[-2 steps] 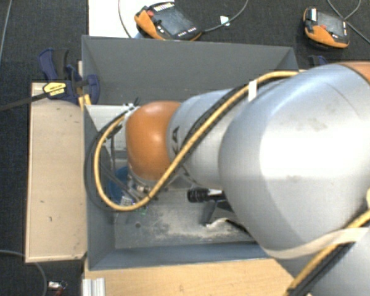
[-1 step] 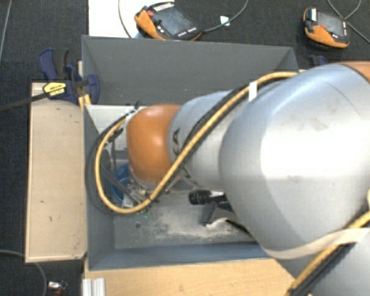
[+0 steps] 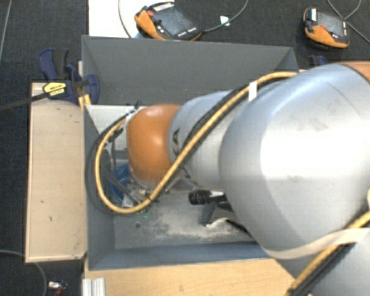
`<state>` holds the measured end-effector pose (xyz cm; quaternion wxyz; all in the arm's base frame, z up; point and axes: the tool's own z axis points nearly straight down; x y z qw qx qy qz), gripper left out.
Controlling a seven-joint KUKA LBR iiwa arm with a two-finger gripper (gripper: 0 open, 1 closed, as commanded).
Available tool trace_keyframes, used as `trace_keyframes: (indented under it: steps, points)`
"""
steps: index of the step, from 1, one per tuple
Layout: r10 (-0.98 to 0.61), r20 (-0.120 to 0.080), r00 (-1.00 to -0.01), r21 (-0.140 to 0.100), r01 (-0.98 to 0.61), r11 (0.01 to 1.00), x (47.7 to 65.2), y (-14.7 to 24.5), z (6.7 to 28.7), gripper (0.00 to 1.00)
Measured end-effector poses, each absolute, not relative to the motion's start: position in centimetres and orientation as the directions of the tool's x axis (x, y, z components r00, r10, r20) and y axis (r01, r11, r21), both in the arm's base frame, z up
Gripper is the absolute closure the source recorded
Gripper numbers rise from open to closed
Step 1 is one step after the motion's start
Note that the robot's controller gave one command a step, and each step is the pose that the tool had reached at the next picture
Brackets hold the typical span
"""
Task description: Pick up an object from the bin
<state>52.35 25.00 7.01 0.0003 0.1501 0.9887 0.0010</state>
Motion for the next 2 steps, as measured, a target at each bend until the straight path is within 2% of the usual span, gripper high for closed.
trace_keyframes:
  steps: [2]
  points:
    - [0.299, 0.001, -0.954, 0.001, 0.299, 0.954, 52.3, 24.9, 11.8, 1.0]
